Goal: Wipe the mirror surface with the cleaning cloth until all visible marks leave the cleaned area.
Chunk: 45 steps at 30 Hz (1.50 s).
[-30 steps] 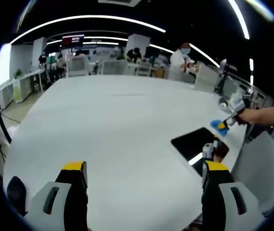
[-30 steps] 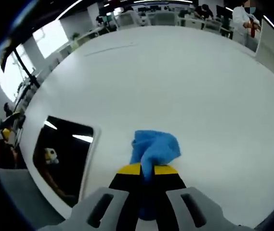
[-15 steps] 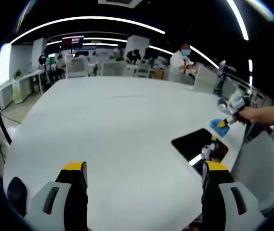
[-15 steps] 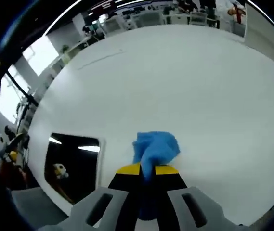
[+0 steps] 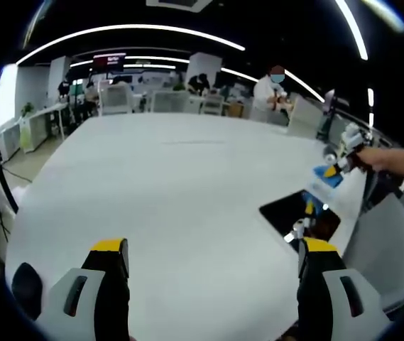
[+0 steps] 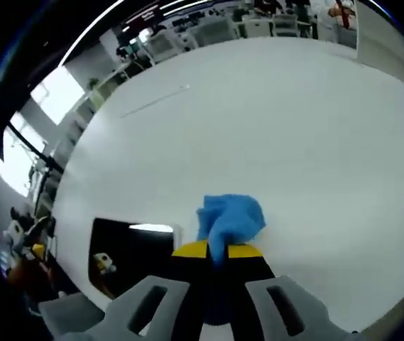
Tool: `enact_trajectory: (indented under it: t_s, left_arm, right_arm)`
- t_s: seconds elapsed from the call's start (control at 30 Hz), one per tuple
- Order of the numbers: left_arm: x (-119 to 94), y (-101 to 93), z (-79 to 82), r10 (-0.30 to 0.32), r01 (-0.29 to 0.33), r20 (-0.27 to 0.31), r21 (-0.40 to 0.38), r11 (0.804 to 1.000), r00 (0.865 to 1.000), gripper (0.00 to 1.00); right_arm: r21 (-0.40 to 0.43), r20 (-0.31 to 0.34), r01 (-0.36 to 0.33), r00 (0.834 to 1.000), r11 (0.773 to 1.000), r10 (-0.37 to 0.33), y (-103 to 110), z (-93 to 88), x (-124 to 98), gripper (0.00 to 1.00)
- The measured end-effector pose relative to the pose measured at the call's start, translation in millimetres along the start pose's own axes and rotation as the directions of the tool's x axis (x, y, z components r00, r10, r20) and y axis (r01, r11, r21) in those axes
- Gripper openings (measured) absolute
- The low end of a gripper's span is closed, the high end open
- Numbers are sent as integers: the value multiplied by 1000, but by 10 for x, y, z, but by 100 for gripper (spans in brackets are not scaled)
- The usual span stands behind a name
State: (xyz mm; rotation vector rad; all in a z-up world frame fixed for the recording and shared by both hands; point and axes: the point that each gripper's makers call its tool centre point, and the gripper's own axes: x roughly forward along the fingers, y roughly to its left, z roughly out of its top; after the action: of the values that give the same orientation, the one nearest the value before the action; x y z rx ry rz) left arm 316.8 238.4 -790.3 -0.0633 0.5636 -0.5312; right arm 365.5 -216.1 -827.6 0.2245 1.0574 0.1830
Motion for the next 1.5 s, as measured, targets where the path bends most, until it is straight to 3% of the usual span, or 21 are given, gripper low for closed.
enact_trajectory:
  t_s: [0.53, 0.93, 1.43, 1.5]
  left_arm:
    - [-43, 57, -35, -4, 4, -1, -7, 1000, 1000, 100]
    - [-95, 99, -52, 1, -1, -6, -10, 1000, 1000, 100]
    - [-124, 151, -63, 10, -10, -14, -11, 1000, 1000, 99]
    - [-123, 158, -77, 11, -11, -17, -12, 1000, 1000, 99]
  right_arm:
    - [-19, -30, -38, 999, 999, 38, 358, -52, 140, 1]
    - [-54, -64, -58, 996, 997, 55, 625, -106, 408, 1]
    - [-57, -70, -37, 997, 998, 33, 604, -185, 609, 1]
    - [-92, -65, -24, 998, 995, 18, 623, -192, 609, 1]
